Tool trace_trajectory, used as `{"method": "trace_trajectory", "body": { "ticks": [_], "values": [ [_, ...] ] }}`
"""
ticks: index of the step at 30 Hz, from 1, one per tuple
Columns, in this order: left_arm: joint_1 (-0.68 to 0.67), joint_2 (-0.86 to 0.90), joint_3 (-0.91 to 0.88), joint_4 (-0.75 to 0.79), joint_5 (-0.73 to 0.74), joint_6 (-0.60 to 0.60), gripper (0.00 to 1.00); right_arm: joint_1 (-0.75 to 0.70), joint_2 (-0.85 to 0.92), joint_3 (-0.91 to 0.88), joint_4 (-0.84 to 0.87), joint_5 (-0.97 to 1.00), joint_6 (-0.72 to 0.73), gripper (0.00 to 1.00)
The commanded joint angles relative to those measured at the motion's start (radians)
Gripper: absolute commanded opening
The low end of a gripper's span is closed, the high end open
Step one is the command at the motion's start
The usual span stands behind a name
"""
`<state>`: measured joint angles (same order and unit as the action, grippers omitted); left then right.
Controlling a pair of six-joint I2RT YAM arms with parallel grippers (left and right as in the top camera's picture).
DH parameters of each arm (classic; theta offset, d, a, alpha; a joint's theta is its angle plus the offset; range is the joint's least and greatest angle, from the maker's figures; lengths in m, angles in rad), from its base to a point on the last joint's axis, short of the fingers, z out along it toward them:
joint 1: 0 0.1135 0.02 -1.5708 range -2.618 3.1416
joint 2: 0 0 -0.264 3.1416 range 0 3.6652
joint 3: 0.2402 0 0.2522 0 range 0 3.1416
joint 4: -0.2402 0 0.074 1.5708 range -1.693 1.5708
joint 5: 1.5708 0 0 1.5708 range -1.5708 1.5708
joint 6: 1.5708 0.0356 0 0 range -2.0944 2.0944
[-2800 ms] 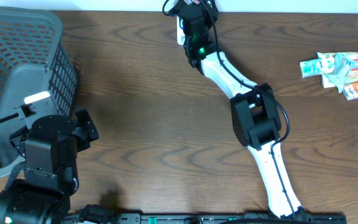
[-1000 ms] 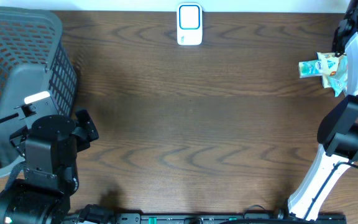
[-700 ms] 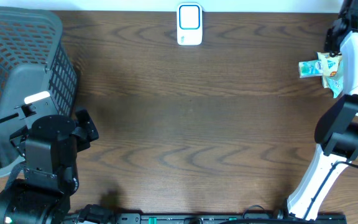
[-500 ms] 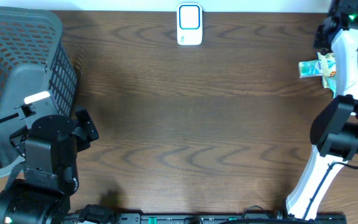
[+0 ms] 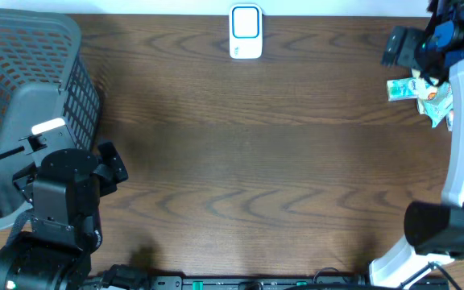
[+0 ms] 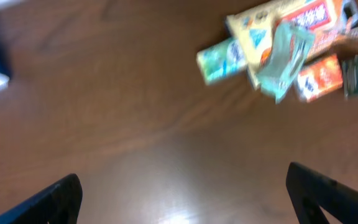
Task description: Scan the item barcode
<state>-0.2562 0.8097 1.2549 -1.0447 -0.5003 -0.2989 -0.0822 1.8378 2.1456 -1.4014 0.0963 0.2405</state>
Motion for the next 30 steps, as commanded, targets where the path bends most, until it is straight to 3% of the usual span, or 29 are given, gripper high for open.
{"method": "trace_trajectory", "body": {
  "ticks": [1, 8, 16, 24, 30],
  "values": [
    [0.002, 0.000, 0.010, -0.002, -0.009, -0.002, 0.98, 0.021, -0.041, -0.001, -0.066, -0.008, 0.025, 0.99],
    [0.002, 0.000, 0.010, -0.002, -0.008, -0.002, 0.98, 0.060, -0.101, -0.003, -0.298, -0.009, 0.025, 0.99],
    [0.002, 0.000, 0.010, -0.002, -0.008, -0.002, 0.98, 0.170, -0.316, -0.163, -0.280, -0.035, 0.014, 0.99],
    [0.002, 0.000, 0.010, -0.002, -0.009, -0.002, 0.98, 0.318, -0.647, -0.511, -0.123, -0.036, 0.018, 0.99],
    [0.002, 0.000, 0.010, -0.002, -0.009, -0.002, 0.98, 0.348, -0.824, -0.723, -0.084, -0.110, 0.018, 0.99]
  ]
}}
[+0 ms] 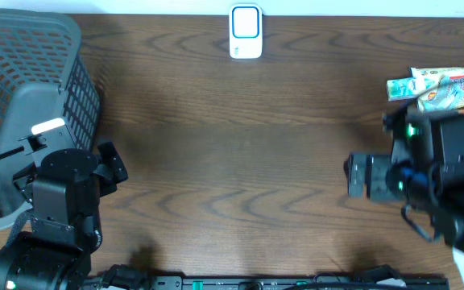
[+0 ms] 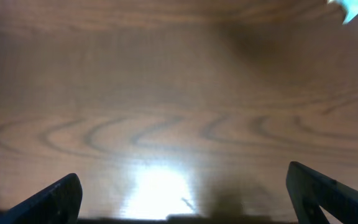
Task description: Scan the item barcode
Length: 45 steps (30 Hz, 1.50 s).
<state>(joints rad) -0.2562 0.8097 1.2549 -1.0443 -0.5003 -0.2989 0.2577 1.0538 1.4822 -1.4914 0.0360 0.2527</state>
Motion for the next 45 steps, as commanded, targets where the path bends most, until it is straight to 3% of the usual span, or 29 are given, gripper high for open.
{"method": "trace_trajectory", "body": {
  "ticks": [1, 10, 27, 35, 45],
  "values": [
    [0.002, 0.000, 0.010, -0.003, -0.008, -0.002, 0.98, 0.008, -0.058, -0.080, 0.006, -0.077, 0.006, 0.99],
    [0.002, 0.000, 0.010, -0.003, -0.009, -0.002, 0.98, 0.008, -0.099, -0.129, -0.003, -0.207, 0.050, 0.99],
    [0.002, 0.000, 0.010, -0.003, -0.009, -0.002, 0.98, 0.008, -0.099, -0.150, 0.014, -0.166, 0.025, 0.99],
    [0.002, 0.000, 0.010, -0.003, -0.008, -0.002, 0.98, -0.004, -0.138, -0.320, 0.249, -0.182, -0.098, 0.99],
    [0.002, 0.000, 0.010, -0.003, -0.009, -0.002, 0.98, -0.099, -0.358, -0.673, 0.615, -0.182, -0.165, 0.99]
  ]
}}
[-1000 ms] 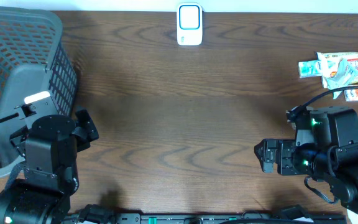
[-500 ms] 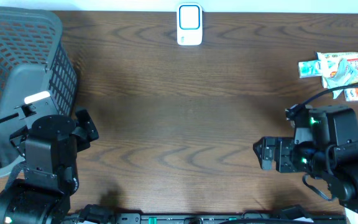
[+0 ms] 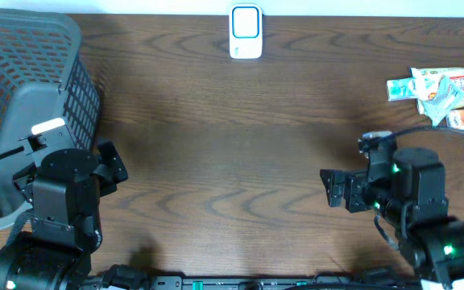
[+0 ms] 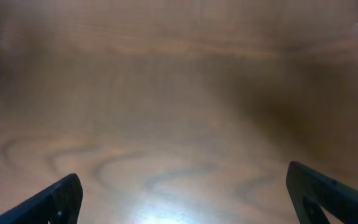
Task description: Scan the item barcode
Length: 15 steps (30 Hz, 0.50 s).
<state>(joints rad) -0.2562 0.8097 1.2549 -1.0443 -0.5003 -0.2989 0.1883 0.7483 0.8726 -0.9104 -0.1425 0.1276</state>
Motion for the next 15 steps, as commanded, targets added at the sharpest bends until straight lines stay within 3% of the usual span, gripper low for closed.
{"method": "trace_trajectory", "body": {
  "ticks": [1, 15],
  "values": [
    [0.002, 0.000, 0.010, -0.003, -0.009, -0.002, 0.98, -0.042, -0.079, -0.097, 0.066, -0.003, -0.042, 0.99],
    [0.002, 0.000, 0.010, -0.003, -0.009, -0.002, 0.98, -0.198, -0.459, -0.512, 0.531, -0.018, -0.085, 0.99]
  ]
}}
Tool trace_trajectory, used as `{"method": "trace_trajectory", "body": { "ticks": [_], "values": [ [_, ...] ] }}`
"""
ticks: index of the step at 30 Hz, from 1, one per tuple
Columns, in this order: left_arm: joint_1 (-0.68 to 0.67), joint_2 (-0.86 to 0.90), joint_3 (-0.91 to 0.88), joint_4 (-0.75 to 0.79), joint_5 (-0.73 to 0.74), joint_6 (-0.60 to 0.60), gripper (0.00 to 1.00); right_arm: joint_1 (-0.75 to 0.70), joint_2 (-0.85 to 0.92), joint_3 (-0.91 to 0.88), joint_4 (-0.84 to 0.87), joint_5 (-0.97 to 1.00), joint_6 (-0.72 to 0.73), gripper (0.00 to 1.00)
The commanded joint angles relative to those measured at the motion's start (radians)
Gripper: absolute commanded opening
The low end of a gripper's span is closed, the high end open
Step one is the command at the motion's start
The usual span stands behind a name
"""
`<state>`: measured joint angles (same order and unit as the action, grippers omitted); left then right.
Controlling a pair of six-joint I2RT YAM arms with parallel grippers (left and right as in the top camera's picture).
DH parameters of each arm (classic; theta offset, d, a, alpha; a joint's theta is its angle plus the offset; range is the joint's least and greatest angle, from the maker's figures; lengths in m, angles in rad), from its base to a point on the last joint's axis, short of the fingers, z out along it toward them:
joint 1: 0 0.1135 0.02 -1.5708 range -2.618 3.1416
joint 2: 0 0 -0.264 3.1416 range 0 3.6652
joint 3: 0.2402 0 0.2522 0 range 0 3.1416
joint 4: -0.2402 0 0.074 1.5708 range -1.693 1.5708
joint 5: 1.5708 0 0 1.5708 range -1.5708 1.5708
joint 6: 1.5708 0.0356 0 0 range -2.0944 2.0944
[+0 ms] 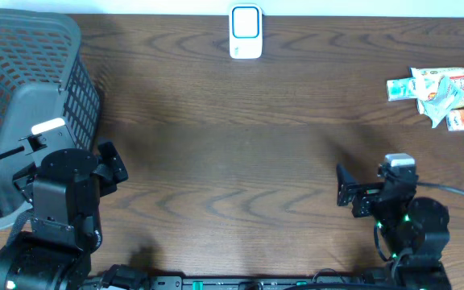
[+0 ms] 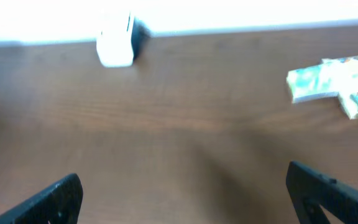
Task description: Scan the item barcode
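Note:
The white barcode scanner (image 1: 246,31) stands at the table's far edge, centre; the right wrist view shows it as a blurred white block (image 2: 115,45). A pile of snack packets (image 1: 441,84) lies at the far right, and its green-and-white end (image 2: 337,84) shows in the wrist view. My right gripper (image 1: 346,196) is low at the front right, pointing left, far from both. It is open wide (image 2: 185,196) with only bare wood between the fingers. My left gripper (image 1: 107,163) is folded at the front left; how its jaws stand is hidden.
A grey mesh basket (image 1: 22,80) fills the far left corner, right behind the left arm. The dark wooden table (image 1: 240,145) runs between the scanner, the packets and both arms.
My right arm has drawn back a little toward the front right edge. Its wrist camera now looks across the table at the scanner and packets instead of down at bare wood. The jaws stay open.
My right gripper was open beside the packet pile at the far right. A second later it was over bare table at the middle right, still with nothing in it. Then it sat lower toward the front, and now it is folded near the front edge. The left arm stayed still.

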<state>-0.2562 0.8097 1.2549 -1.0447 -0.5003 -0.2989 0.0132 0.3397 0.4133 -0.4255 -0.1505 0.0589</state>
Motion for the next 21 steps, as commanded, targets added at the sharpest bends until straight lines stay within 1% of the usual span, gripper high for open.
{"method": "trace_trajectory", "body": {
  "ticks": [1, 7, 14, 21],
  "values": [
    [0.002, 0.000, 0.010, -0.002, -0.008, -0.002, 0.98, -0.029, -0.069, -0.076, 0.076, -0.011, -0.022, 0.99],
    [0.002, 0.000, 0.010, -0.002, -0.009, -0.002, 0.98, -0.036, -0.151, -0.201, 0.239, -0.052, -0.110, 0.99],
    [0.002, 0.000, 0.010, -0.002, -0.009, -0.002, 0.98, -0.036, -0.200, -0.315, 0.409, -0.052, -0.113, 0.99],
    [0.002, 0.000, 0.010, -0.002, -0.008, -0.002, 0.98, -0.039, -0.267, -0.402, 0.518, -0.051, -0.113, 0.99]
  ]
}}
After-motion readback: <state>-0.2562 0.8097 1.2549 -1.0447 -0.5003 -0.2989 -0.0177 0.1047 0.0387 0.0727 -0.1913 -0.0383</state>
